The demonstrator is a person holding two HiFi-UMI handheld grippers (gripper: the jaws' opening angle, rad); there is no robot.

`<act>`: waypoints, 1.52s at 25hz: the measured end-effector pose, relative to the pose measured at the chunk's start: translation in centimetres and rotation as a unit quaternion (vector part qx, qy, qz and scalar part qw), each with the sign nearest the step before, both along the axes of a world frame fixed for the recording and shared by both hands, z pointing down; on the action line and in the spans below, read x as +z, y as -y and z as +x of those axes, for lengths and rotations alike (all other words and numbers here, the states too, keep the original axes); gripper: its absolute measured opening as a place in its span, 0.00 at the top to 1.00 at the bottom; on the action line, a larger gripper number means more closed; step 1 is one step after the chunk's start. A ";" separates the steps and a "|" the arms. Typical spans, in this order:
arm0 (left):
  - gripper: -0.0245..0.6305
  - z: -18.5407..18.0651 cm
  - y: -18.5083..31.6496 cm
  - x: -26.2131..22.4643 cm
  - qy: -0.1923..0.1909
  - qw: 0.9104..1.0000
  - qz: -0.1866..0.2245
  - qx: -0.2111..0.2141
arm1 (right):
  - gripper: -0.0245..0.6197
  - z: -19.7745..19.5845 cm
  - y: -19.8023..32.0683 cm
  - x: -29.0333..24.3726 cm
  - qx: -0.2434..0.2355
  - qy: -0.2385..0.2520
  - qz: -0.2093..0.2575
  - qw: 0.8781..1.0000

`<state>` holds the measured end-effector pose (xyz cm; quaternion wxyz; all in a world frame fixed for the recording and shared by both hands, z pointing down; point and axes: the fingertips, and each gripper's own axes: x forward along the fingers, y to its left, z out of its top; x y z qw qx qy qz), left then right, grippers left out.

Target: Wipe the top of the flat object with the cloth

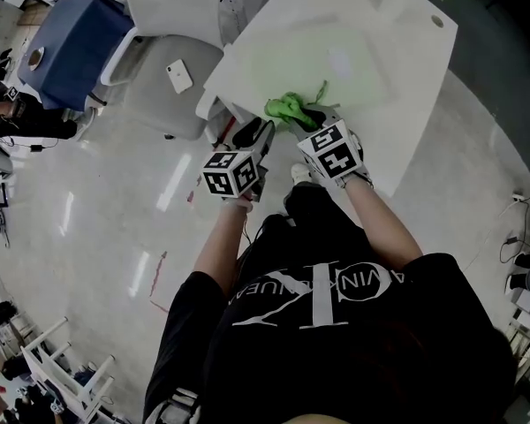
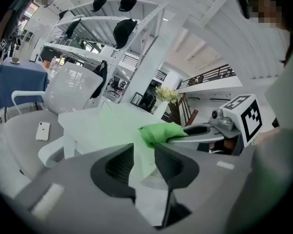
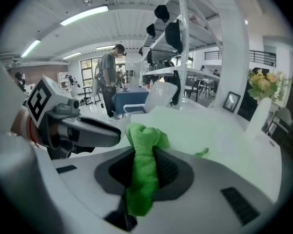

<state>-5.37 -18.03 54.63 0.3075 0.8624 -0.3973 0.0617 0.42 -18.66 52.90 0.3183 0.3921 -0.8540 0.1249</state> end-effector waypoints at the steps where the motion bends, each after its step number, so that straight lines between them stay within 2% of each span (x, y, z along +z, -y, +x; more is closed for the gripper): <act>1: 0.75 0.3 0.2 0.1 0.003 1.000 -0.003 0.002 | 0.85 0.6 0.2 0.0 0.008 -0.002 0.001 1.000; 6: 0.77 1.2 0.8 1.0 0.011 1.000 -0.026 0.012 | 0.85 3.2 0.9 0.3 0.025 -0.017 0.003 1.000; 13: 0.77 1.7 0.8 0.8 0.002 0.999 -0.035 0.012 | 0.85 9.2 2.7 0.2 0.091 -0.015 -0.008 0.996; 18: 0.77 1.7 0.8 1.0 0.002 0.999 -0.036 0.013 | 0.85 14.1 4.2 0.5 0.147 -0.027 -0.007 0.989; 28: 0.77 1.5 0.7 1.0 0.003 0.999 -0.036 0.011 | 0.85 22.9 5.6 0.5 0.223 -0.061 0.000 0.973; 35: 0.77 1.4 0.7 1.0 -0.002 0.999 -0.038 0.009 | 0.85 25.9 6.3 0.4 0.262 -0.070 0.009 0.963; 38: 0.77 1.3 0.8 1.1 -0.023 0.999 -0.041 0.005 | 0.85 26.6 6.5 0.4 0.277 -0.063 0.013 0.959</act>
